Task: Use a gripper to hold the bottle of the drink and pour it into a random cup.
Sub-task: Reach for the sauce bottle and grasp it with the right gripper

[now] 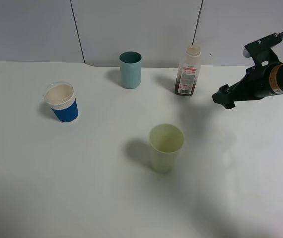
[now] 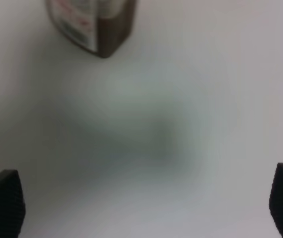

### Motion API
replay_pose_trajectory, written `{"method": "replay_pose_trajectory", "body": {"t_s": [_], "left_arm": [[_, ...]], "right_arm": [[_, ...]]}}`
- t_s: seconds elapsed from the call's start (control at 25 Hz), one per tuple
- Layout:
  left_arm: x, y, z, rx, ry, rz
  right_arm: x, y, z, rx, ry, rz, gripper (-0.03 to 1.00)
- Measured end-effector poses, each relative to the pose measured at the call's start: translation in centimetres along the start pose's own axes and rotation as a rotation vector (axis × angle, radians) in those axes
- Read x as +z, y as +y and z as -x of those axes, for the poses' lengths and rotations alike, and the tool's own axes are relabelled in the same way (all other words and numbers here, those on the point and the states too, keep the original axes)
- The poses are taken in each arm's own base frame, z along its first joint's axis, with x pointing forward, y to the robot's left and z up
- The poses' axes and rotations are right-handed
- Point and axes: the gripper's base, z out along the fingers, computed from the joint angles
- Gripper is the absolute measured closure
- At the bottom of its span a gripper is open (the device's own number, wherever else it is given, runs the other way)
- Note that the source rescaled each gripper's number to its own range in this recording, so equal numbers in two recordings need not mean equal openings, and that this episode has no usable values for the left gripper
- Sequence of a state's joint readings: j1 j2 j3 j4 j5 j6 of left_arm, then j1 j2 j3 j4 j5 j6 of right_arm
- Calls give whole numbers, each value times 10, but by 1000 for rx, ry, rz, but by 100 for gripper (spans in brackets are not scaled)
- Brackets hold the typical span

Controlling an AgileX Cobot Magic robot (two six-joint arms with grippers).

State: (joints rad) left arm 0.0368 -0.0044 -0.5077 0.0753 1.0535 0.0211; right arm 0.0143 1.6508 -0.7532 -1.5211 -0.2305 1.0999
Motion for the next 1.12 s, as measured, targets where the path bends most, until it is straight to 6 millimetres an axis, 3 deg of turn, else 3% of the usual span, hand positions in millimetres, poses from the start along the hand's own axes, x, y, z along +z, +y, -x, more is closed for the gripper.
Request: {"method": "replay_pose_trajectory", "body": {"t_s": [0.16, 0.44, 1.12], "left_arm": [[0, 0, 0, 0, 0, 0], [0, 0, 0, 0, 0, 0], [0, 0, 0, 0, 0, 0]], "right_arm": [[2, -3, -2, -48, -11, 32, -3], [22, 0, -8, -116, 5, 112, -3], [69, -23, 32, -300, -67, 177, -3]]}}
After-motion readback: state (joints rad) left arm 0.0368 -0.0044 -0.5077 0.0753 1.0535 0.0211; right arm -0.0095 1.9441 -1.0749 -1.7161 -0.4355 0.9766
